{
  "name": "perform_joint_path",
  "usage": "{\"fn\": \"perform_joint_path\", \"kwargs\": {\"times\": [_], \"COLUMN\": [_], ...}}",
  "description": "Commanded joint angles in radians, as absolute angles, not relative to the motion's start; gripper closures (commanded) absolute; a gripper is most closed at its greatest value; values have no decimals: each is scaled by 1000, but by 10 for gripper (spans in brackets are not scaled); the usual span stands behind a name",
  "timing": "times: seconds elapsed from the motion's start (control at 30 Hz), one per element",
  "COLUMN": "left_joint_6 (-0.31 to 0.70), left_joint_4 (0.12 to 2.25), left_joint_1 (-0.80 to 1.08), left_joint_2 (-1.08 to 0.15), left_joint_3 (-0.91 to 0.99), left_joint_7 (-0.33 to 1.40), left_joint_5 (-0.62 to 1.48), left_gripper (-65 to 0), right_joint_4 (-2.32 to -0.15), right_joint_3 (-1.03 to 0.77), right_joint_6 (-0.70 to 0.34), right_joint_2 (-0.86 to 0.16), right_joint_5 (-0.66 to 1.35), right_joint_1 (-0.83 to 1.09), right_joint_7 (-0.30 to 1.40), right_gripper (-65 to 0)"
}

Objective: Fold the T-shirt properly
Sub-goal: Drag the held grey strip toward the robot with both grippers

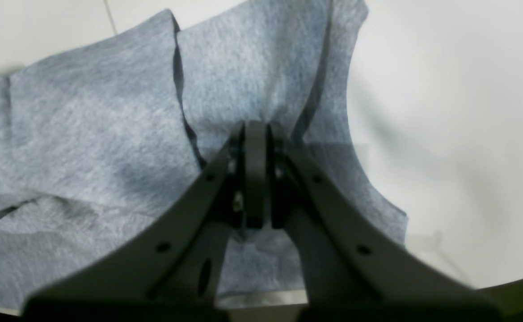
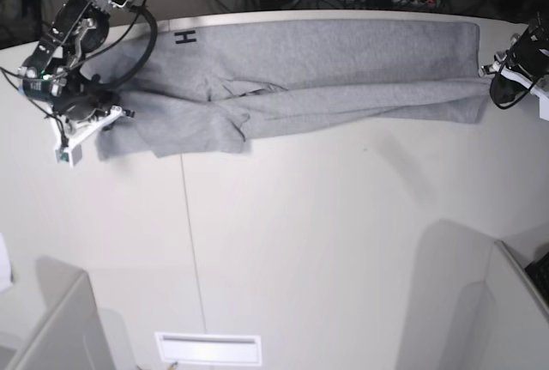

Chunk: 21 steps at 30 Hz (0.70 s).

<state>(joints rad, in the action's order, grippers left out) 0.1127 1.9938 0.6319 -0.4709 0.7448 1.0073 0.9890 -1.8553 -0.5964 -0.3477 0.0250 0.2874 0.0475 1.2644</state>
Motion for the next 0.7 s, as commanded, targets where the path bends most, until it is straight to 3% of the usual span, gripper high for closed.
{"fn": "perform_joint_path", "kwargs": {"times": [0.0,0.67], "left_joint_6": [116,116], "left_joint_4": [2009,2018], "left_joint_1": [642,782], "left_joint_2": [-489,-490], "left_joint_3": [760,760], "left_joint_7": [992,992], "left_joint_5": [998,1000], "left_gripper": [0,0], "right_joint_4": [-1876,-1939], "right_joint_3": [-598,-598], "right_joint_6": [-344,-344], "right_joint_2": [15,-2], "right_joint_5": [295,295], "right_joint_1": [36,61], "right_joint_7": [1251,1319], "right_gripper": [0,0]}}
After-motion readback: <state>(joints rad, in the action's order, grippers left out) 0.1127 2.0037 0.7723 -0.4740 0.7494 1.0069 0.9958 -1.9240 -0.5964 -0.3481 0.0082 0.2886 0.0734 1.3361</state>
